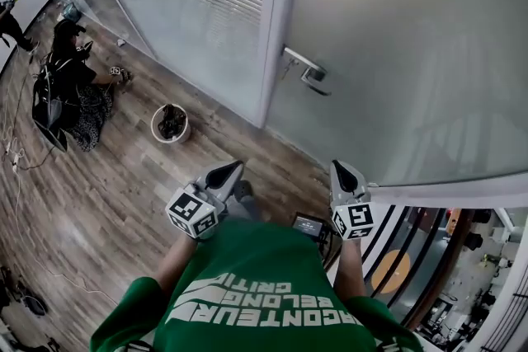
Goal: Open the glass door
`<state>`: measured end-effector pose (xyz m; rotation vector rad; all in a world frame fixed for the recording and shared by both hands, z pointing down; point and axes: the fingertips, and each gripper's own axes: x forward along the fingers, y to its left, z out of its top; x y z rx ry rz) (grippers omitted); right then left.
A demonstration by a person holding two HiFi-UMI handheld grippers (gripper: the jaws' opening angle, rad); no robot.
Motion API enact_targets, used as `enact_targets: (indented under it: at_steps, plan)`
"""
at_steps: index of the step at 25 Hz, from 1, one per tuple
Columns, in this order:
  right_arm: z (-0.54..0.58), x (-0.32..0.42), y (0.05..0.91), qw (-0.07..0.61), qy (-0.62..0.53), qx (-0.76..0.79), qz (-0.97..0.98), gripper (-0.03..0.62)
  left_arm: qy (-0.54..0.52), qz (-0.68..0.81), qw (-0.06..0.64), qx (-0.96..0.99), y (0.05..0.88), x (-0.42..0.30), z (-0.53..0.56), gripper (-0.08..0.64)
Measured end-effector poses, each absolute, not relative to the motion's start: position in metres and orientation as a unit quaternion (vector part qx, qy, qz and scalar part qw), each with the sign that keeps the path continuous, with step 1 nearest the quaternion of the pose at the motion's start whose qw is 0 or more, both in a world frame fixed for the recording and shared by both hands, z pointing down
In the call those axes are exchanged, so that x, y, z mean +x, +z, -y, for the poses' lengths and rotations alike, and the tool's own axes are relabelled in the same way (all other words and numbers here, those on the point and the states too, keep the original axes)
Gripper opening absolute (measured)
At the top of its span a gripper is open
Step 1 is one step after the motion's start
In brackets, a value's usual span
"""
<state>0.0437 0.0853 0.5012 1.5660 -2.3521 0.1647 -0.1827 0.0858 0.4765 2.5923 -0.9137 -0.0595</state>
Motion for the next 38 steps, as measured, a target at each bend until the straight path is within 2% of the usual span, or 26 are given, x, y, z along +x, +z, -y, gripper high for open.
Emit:
enact_targets:
  at_steps: [16,30,38]
  plan:
    - [0.020,0.024,0.487,0.200,0.053,0.539,0.817,-0.006,-0.042,0.329,0.191,0.924,0.466,-0.214,-0.002,0.017]
    - [0.072,0.059,0.493,0.203,0.045,0.512,0.833,-0.005,-0.024,0.375,0.187,0.908,0.454,-0.191,0.027,0.017]
    - [0.096,0.062,0.497,0.228,0.043,0.470,0.851,0.037,-0.029,0.402,0.186,0.896,0.455,-0.182,0.037,0.017]
